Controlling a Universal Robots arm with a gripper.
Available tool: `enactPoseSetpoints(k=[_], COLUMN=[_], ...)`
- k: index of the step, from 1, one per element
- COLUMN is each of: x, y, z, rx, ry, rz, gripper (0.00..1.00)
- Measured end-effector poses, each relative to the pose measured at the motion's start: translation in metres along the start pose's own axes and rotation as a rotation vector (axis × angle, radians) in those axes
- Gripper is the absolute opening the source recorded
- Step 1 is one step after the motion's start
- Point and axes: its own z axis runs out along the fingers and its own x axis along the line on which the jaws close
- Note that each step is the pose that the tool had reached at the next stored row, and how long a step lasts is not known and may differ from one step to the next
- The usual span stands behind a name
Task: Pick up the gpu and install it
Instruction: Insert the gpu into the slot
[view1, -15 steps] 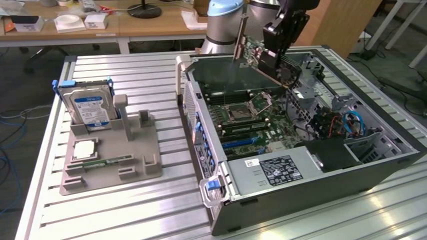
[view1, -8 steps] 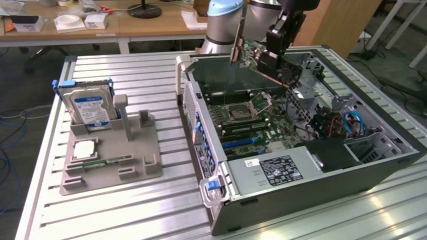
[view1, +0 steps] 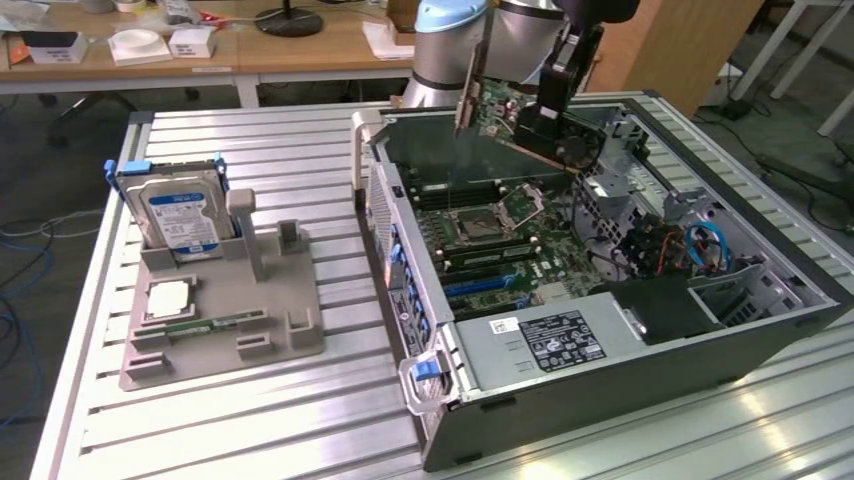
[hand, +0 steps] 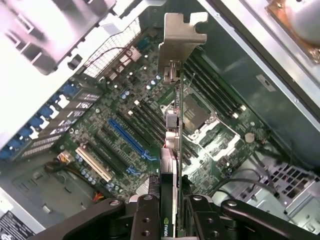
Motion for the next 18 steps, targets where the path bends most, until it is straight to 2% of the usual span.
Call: enactPoseSetpoints(k=[18], x=[0.0000], y=[0.0000], z=[0.0034], rx=[-0.0017], ry=[0.0025], rz=[-0.299], gripper=[0.26])
